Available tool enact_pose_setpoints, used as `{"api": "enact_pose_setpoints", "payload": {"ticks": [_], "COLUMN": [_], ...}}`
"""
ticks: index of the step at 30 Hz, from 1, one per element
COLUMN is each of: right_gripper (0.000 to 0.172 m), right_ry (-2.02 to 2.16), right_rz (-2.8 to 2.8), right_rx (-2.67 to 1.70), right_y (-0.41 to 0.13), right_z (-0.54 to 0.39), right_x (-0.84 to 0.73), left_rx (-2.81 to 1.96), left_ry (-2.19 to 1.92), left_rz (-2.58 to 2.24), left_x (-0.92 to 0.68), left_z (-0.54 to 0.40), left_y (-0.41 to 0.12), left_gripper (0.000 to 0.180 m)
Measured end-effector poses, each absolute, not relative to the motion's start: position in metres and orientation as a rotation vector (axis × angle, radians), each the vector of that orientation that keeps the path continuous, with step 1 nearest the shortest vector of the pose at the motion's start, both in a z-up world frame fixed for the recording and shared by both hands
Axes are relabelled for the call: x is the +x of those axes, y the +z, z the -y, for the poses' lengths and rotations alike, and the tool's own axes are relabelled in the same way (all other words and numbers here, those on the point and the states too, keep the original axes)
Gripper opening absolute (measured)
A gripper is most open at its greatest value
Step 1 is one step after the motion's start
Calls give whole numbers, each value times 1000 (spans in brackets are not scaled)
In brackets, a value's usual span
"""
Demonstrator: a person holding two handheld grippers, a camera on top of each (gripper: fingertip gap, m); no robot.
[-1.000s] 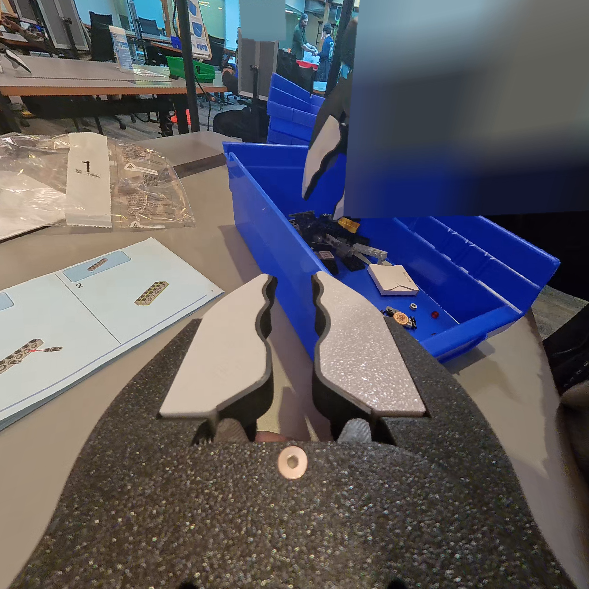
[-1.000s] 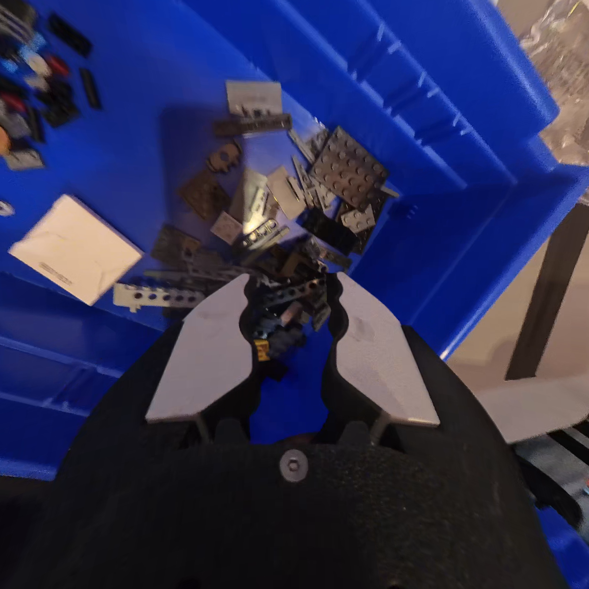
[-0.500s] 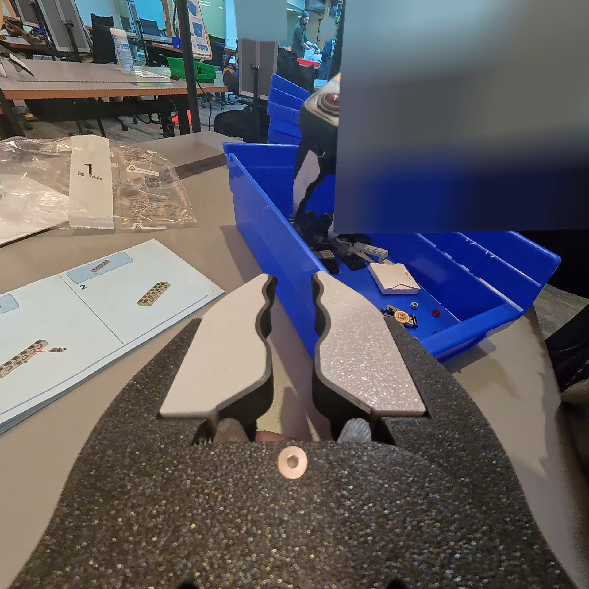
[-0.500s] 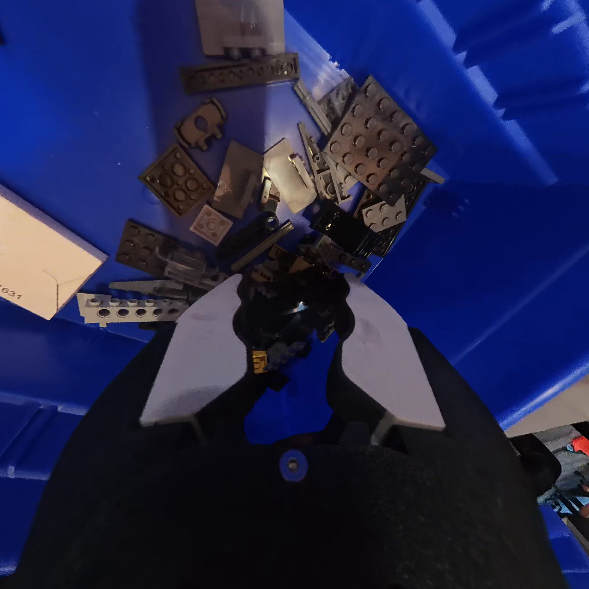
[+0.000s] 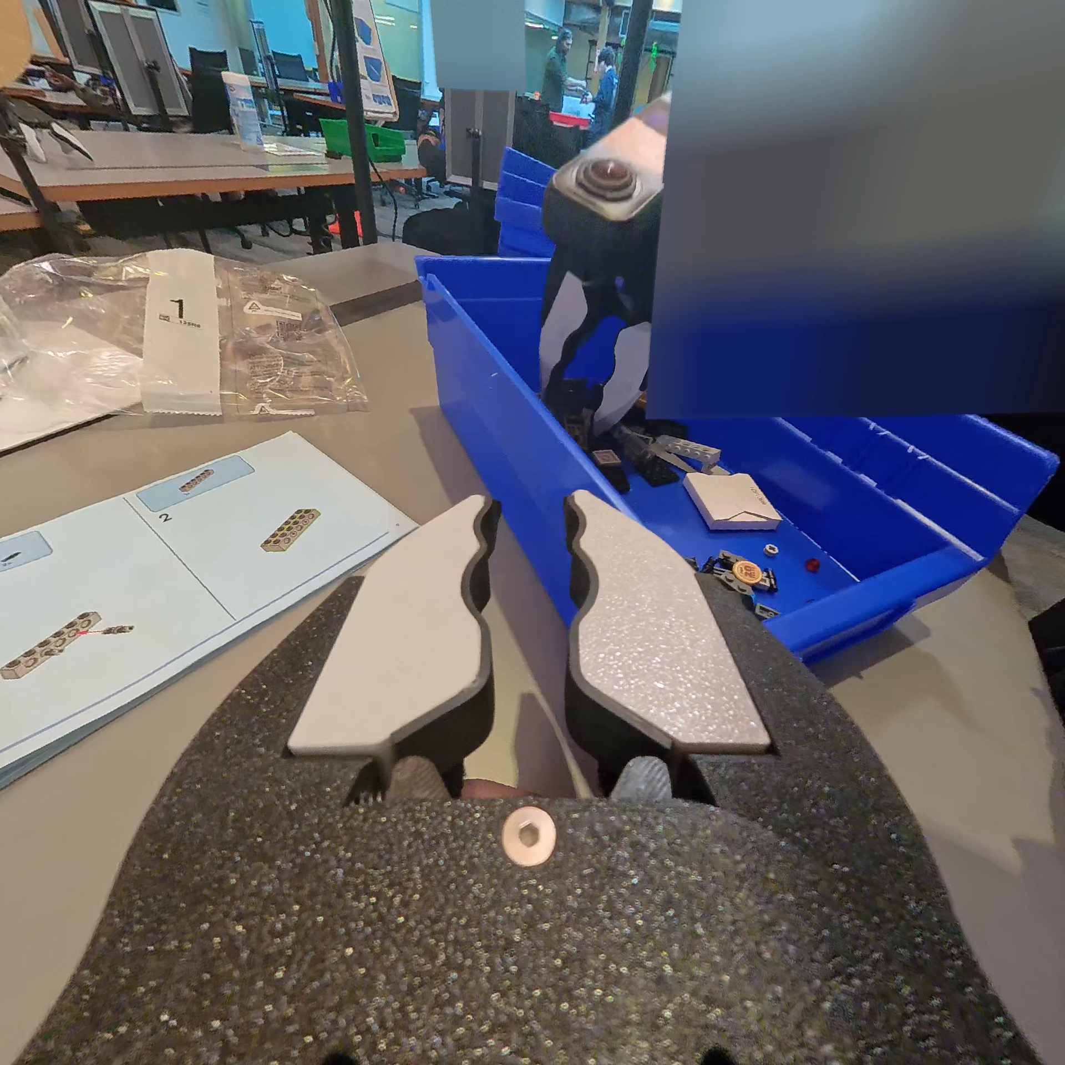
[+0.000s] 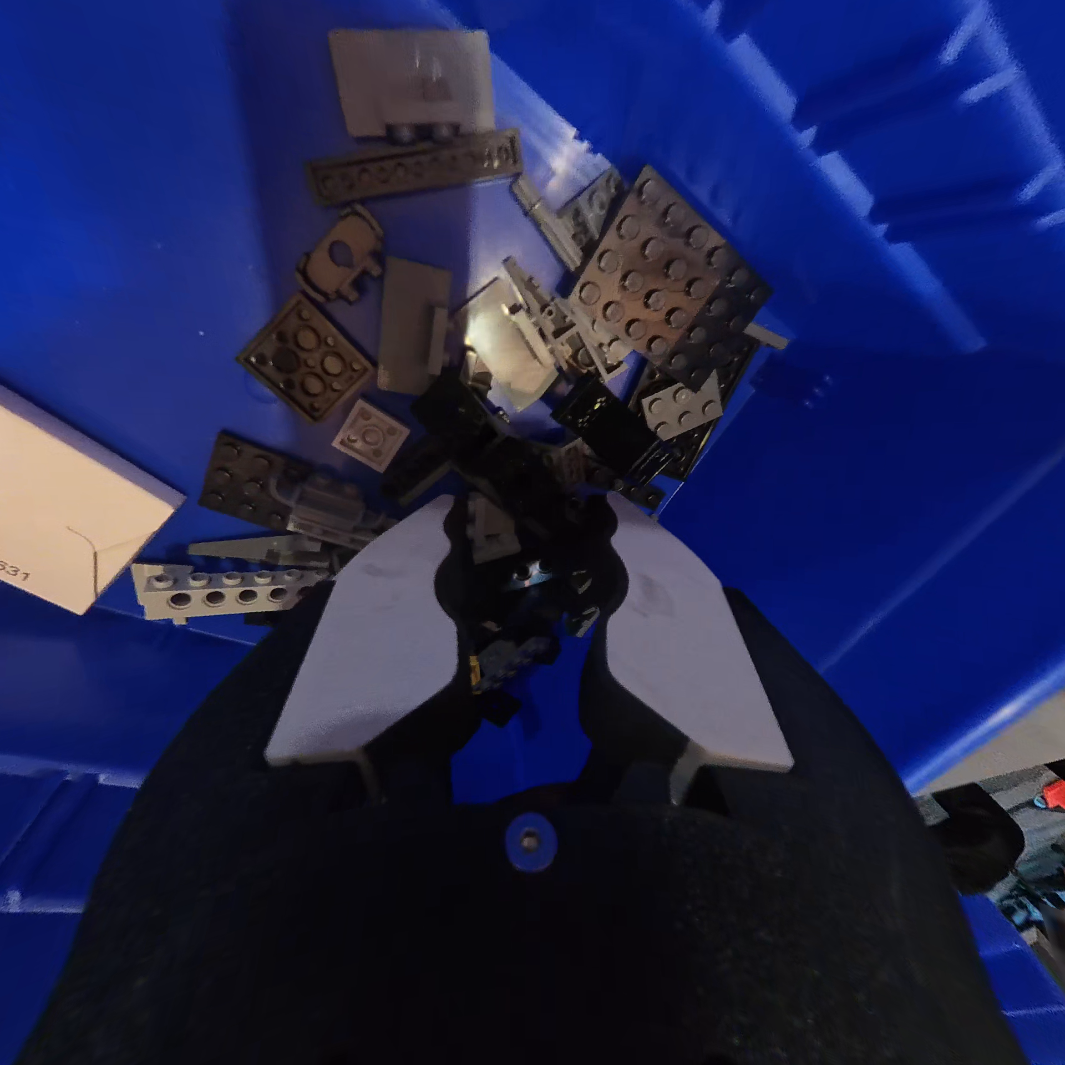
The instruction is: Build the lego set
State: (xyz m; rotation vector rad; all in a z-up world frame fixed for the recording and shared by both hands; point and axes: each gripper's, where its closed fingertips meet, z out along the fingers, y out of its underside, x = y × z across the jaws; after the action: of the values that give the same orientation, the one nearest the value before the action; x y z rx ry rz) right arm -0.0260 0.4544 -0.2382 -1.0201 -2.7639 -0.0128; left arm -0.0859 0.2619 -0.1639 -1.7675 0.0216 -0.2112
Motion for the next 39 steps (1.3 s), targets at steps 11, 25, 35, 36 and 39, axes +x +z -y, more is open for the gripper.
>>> {"api": "enact_pose_setpoints", "payload": {"ticks": [11,25,35,36,39], "right_gripper": [41,6,0,0,0], "right_ry": [281,278,262,248,219], "right_rz": [2407,2149,2303,2311,2328], "right_rx": [-1243,-1785,-1994,-2011,-2046], "right_y": [-142,-176,-230,-234,-244], "right_z": [-482,-496,-474,-475,-479], "right_x": [27,262,312,314,319], "left_rx": [-1787,-1767,-1766,-1766,-1766], "left_ry": [-119,-103,-83,-77,-68], "left_rz": [-55,-66,-68,-71,-76], "left_x": [-86,-84,-80,-80,-79], "left_z": [-263,-262,-266,-266,-267], "left_y": [-167,-163,-167,-167,-168], "left_gripper": [23,24,23,23,23]}}
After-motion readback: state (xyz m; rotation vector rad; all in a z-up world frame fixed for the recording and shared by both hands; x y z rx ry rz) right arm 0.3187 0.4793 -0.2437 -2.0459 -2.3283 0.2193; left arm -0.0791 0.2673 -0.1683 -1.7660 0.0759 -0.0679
